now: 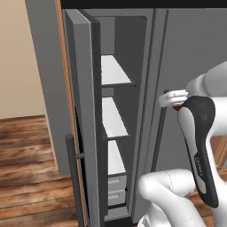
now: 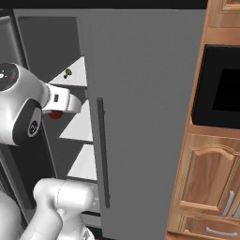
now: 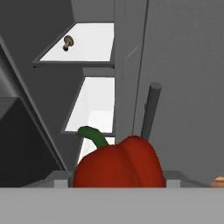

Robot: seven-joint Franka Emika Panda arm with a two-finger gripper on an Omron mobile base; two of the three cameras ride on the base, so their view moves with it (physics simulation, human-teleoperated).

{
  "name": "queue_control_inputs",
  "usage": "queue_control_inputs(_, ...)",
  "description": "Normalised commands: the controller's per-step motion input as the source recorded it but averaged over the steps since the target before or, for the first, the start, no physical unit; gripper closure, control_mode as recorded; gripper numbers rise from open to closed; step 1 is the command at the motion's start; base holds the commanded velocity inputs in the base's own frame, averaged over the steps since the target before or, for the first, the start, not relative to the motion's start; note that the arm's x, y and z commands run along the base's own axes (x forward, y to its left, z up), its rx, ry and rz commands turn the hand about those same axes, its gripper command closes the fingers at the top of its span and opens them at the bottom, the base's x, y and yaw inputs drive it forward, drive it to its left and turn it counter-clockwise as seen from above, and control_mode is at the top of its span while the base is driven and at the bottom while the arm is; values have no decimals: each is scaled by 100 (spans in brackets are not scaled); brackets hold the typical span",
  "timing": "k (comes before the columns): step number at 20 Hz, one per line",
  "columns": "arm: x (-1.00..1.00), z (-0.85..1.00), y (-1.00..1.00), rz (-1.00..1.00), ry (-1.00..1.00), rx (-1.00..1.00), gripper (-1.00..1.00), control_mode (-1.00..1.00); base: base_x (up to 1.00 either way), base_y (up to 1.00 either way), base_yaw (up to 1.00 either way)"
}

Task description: Take the bell pepper and mushroom out of the freezer and place them in the tupperware container on the counter. Then put the tupperware containing the vegetables back in the freezer.

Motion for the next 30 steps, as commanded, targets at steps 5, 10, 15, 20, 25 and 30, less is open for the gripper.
queue_control_inputs(5,0,0,0,0,0,0,100,100,-74,-13,0)
queue_control_inputs(10,0,0,0,0,0,0,100,100,-100,-27,0)
queue_control_inputs(15,0,0,0,0,0,0,100,100,-96,-5,13)
queue_control_inputs(20,0,0,0,0,0,0,100,100,-58,0,85)
queue_control_inputs(25,0,0,0,0,0,0,100,100,-13,0,100)
queue_control_inputs(30,0,0,0,0,0,0,100,100,-35,5,100)
